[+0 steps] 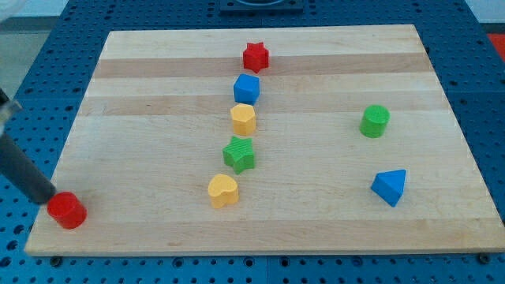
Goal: Push the red circle bottom left to the yellow heart
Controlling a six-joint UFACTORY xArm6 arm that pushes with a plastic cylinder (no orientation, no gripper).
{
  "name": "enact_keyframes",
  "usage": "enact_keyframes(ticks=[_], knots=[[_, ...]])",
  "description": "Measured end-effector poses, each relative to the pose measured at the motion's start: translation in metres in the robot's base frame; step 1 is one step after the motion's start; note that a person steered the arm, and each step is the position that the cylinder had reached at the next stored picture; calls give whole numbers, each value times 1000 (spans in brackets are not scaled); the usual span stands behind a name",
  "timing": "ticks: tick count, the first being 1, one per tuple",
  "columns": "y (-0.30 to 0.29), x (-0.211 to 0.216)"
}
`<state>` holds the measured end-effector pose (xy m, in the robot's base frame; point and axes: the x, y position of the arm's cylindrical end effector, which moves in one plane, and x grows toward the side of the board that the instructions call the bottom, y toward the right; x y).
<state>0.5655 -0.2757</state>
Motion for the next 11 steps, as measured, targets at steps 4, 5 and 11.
enact_keyframes(ticks=[4,5,11], knots=[[95,52],[166,52],[194,34]])
